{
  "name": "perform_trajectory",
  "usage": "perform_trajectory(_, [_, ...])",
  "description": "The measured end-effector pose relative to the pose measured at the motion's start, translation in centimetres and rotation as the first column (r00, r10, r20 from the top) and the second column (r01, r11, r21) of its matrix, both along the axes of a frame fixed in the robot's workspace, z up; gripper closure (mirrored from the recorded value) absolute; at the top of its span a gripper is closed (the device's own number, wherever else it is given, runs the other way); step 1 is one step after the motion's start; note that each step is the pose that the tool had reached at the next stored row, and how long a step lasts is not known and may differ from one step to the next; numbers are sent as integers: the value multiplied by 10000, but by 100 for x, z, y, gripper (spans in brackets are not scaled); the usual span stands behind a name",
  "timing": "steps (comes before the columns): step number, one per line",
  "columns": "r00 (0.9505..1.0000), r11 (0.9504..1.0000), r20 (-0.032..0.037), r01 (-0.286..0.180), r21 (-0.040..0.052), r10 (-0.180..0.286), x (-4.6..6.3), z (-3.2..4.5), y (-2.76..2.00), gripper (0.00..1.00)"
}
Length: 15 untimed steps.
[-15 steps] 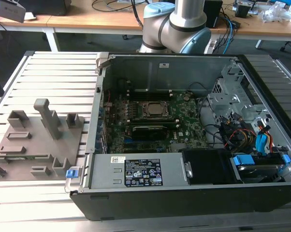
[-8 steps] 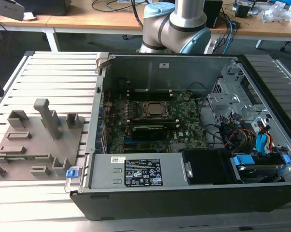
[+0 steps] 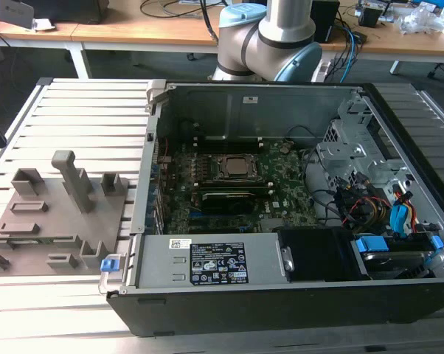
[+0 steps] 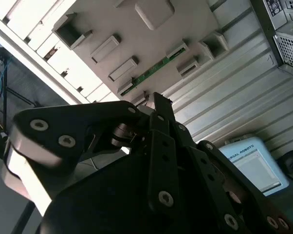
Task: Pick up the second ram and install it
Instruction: 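Pick up the second ram and move it above second insertion slot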
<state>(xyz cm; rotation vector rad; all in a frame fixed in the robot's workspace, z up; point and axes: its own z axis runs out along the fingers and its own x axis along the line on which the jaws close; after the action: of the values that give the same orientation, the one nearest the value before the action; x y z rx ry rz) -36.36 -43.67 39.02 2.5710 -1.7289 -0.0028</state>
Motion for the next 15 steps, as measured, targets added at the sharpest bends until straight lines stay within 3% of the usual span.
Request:
perform_trajectory(3, [9998,9998,0,-203,-1,203,0,0,0,89])
perform_trajectory(5, [9992,9992,-2,404,-2,-404,-1,-2,1,89])
perform_trajectory(8, [9917,9917,-2,1289,7,-1289,0,-7,0,89])
perform_trajectory(9, [9895,9895,-6,1442,45,-1442,0,-8,0,89])
perform_trajectory(11, [9833,9828,-52,1817,324,-1817,0,-8,1,89])
perform_trajectory(15, [9801,9796,-54,1986,323,-1985,0,-10,0,89])
